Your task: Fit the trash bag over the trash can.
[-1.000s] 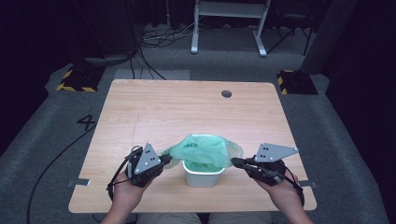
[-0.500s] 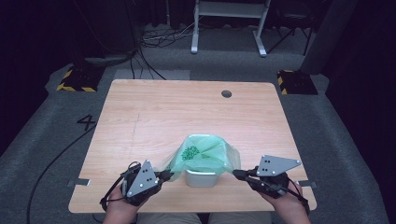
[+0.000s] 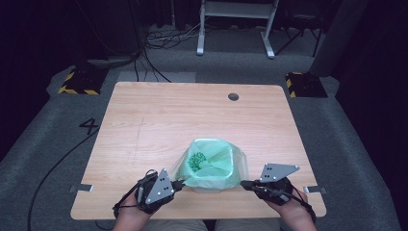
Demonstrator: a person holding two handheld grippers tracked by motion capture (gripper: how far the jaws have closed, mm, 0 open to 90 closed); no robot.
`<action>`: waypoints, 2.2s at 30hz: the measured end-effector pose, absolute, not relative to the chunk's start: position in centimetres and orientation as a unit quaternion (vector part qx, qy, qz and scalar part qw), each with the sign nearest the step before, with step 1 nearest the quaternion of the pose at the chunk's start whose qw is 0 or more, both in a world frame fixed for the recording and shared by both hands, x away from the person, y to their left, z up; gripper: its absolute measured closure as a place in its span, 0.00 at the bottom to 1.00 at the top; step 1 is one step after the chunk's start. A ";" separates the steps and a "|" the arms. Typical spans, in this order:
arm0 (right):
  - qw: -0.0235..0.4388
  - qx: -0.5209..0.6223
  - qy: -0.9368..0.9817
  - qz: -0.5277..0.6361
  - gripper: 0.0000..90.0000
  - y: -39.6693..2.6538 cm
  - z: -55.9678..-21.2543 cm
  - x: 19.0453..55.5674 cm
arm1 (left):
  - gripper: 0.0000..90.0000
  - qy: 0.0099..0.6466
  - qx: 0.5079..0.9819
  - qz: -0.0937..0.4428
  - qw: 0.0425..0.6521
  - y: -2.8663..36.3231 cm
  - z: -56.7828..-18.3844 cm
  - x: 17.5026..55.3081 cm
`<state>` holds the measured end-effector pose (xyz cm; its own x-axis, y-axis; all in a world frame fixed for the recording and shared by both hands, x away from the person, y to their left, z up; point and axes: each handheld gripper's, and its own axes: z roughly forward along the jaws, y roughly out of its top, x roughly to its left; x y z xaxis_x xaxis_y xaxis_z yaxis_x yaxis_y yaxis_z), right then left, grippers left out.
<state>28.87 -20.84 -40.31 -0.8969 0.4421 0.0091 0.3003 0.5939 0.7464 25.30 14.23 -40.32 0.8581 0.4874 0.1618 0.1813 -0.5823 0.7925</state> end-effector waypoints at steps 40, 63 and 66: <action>0.118 0.245 0.849 0.452 0.55 -21.6 -39.3 29.7 | 0.80 0.260 0.842 0.211 0.422 15.2 -41.2 27.5; 0.125 0.257 0.867 0.409 0.73 -21.0 -40.9 33.4 | 0.80 0.287 0.835 0.239 0.405 16.5 -43.2 28.8; 0.116 0.253 0.862 0.424 0.62 -21.6 -40.0 33.2 | 0.67 0.293 0.828 0.236 0.416 17.4 -42.9 28.7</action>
